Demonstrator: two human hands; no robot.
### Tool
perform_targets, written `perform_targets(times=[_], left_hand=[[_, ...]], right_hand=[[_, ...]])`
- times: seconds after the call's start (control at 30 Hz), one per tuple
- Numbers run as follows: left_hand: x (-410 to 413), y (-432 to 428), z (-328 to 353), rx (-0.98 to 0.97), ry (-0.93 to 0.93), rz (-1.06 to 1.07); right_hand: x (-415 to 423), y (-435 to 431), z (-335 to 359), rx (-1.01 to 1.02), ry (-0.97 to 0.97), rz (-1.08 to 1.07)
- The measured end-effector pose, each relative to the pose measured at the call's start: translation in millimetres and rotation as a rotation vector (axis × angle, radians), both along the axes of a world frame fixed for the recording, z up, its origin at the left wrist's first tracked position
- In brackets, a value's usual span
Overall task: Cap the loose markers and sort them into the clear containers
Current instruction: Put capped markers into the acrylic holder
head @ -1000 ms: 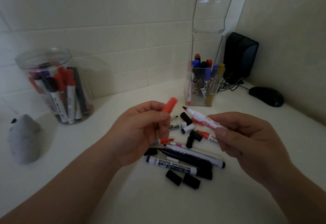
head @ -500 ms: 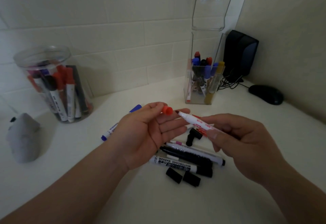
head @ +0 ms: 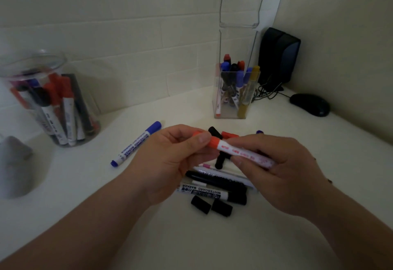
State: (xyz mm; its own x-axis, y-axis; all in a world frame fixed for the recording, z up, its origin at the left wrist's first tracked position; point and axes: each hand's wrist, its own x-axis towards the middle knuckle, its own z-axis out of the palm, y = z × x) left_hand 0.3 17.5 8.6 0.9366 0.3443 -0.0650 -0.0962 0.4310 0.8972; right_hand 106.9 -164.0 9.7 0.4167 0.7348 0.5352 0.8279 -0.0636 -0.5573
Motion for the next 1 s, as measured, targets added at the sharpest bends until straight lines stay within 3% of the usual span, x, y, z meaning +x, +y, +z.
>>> perform_targets(times=[0.13, 0.33, 0.7, 0.83, 1.0], left_hand=[[1, -5, 3, -0.02, -0.085, 0.011], [0, -3, 6, 0.062, -0.129, 0.065], [6, 14, 1, 0.0, -0.034, 0.266], [6, 22, -2, 0.02, -0.034, 0.339], [7, 25, -5, 0.056, -0.046, 0.344]], right_hand=[[-5, 2, -1, 0.06, -0.122, -0.042], [-12, 5, -1, 0.001, 0.167, -0.026], [10, -2, 0, -0.059, 0.32, -0.111], [31, -20, 10, -0.26, 0.157, -0.282], [34, -28, 15, -0.583, 0.065, -0.298]])
